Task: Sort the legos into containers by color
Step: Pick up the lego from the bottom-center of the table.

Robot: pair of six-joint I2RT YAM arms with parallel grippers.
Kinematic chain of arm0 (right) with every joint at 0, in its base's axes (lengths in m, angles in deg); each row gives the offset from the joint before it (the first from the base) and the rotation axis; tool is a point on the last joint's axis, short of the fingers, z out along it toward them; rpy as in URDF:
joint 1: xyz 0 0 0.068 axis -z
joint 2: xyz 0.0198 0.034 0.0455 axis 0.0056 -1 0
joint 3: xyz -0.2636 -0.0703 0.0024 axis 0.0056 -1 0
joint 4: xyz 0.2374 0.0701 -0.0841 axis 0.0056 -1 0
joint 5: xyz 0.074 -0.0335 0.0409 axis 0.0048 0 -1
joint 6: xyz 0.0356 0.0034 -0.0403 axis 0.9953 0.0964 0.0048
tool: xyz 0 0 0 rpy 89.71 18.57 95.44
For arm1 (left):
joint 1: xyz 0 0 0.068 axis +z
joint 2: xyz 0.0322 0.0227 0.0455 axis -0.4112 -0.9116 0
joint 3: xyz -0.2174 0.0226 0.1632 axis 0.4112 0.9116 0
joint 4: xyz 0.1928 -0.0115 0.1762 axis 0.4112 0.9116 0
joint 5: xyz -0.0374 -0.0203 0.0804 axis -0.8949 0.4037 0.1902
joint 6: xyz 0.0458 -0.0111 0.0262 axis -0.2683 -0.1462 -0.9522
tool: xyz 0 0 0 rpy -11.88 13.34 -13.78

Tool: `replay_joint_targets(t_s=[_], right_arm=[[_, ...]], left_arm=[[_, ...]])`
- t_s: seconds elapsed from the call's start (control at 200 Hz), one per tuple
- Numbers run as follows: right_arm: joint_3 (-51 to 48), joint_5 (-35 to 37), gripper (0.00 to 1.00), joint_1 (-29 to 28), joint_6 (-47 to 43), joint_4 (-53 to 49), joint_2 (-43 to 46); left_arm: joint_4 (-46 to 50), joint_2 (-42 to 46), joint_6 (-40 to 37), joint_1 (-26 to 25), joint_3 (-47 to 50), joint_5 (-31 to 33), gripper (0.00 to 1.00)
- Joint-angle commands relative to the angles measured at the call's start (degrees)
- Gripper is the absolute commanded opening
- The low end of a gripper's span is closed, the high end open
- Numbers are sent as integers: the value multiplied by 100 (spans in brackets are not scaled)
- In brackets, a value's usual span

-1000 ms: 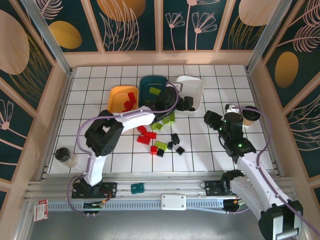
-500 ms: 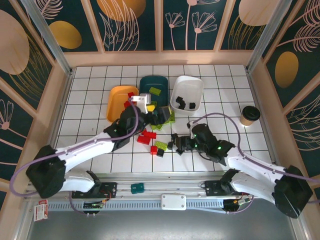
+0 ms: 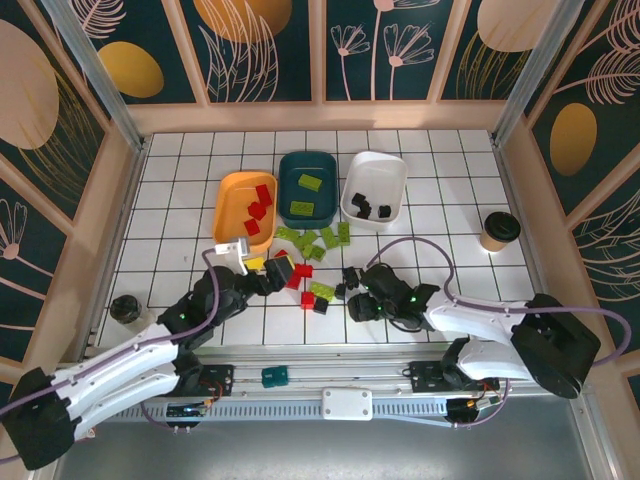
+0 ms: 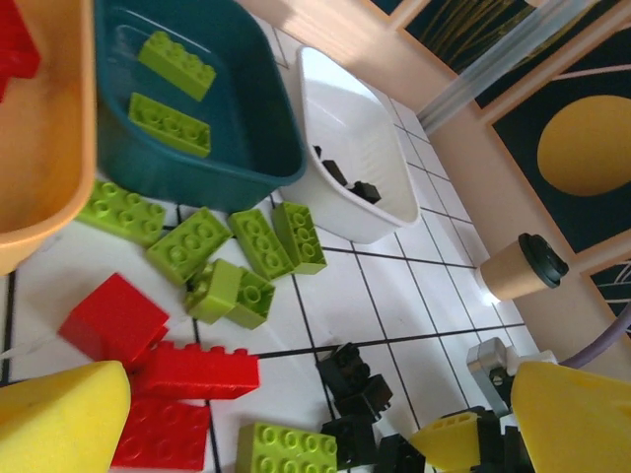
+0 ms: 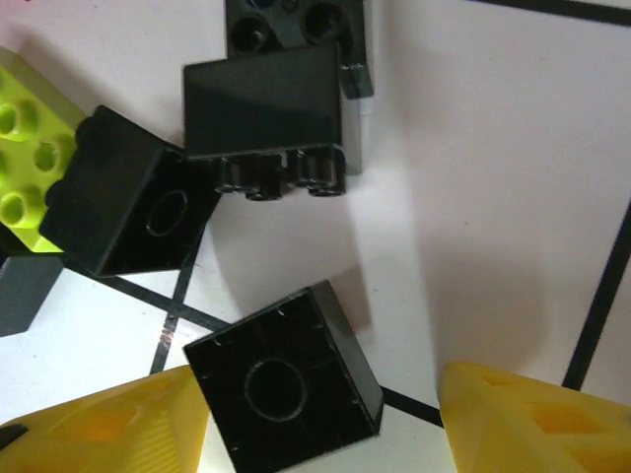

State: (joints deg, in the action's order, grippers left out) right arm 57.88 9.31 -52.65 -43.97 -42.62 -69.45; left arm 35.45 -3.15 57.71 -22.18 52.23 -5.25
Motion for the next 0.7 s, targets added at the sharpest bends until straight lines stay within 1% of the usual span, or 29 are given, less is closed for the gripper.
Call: replay_joint_targets(t_s=[0.0, 0.135, 0.28, 0.4, 0.495, 0.601, 0.696], right_arm=[[182, 159, 60, -132, 29, 145, -236], [302, 210, 54, -231, -26, 191, -506], [387, 238, 37, -259, -66, 327, -633], [533, 346, 28, -271, -94, 84, -287], [763, 527, 26, -210, -182, -150, 230], [1271, 610, 25, 220, -529, -151, 493], [1691, 497, 24, 994, -853, 214, 279]], left_arm=[[523, 483, 262, -8, 163, 338, 99], [777, 763, 292, -10, 258, 482, 99], [793, 729, 229, -9, 276, 452, 99], [929, 639, 120, -9, 206, 459, 99], [978, 567, 79, -6, 203, 426, 99], [927, 425, 63, -8, 219, 344, 99], [893, 225, 22, -9, 138, 250, 99]])
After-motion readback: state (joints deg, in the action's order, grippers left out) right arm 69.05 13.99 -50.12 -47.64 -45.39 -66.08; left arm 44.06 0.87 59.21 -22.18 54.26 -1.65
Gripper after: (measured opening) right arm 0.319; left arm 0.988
